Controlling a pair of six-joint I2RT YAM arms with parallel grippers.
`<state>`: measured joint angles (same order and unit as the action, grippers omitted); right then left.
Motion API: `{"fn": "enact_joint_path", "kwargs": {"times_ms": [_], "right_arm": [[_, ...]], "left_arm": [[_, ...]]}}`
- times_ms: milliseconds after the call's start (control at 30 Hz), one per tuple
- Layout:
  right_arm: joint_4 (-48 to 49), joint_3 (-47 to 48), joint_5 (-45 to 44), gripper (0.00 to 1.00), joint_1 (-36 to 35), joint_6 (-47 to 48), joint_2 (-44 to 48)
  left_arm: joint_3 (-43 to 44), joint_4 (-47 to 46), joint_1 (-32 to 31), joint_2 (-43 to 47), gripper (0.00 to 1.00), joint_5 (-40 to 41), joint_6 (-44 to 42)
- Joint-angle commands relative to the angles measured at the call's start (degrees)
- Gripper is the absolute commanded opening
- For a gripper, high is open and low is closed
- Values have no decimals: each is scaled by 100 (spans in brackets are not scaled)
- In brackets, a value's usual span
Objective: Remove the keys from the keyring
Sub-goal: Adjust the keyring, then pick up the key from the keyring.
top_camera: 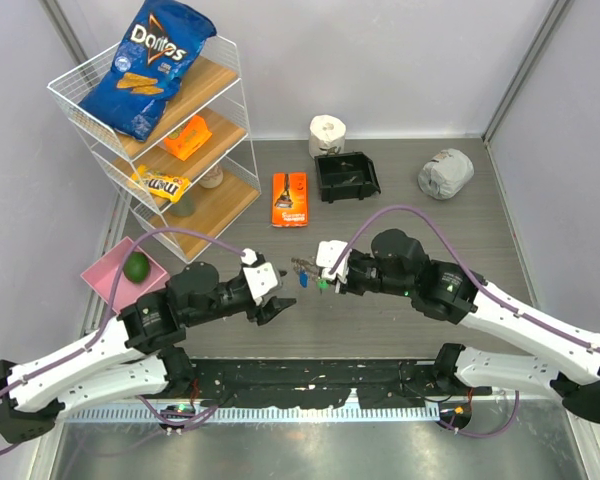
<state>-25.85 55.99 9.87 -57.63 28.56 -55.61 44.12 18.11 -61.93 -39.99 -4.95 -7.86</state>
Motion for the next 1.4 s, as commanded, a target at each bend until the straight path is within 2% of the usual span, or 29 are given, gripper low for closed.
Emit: {"fn": "enact_joint_path", "kwargs": {"times_ms": [0,167,367,467,567,833,1067,1367], "right_arm": [[1195,-61,-802,5,6,-254,314],[1933,-483,-916,5,-169,552,700],[2074,-475,-969,5,-284,1519,771],[2215,-422,-1320,5,-346,1749,736],[2286,-361,-1400,5,-355,1855,666],[2321,-158,-1409,5,-390,2013,534],[2383,-114,-1461,5,-407,2014,552],[2356,-26,-1382,5,-442,1899,534]], "left_arm": [[-52,-624,-29,-44,61,-5,241],[-175,-1176,-29,-229,60,29,372],[-220,-2002,-21,-501,60,442,618],[-184,-2363,-12,-668,60,442,636],[-184,-2689,-3,-773,60,644,636],[-132,-3112,242,-905,59,530,627],[62,-3006,392,-1055,49,521,751],[44,-3173,410,-1134,45,521,961]]}}
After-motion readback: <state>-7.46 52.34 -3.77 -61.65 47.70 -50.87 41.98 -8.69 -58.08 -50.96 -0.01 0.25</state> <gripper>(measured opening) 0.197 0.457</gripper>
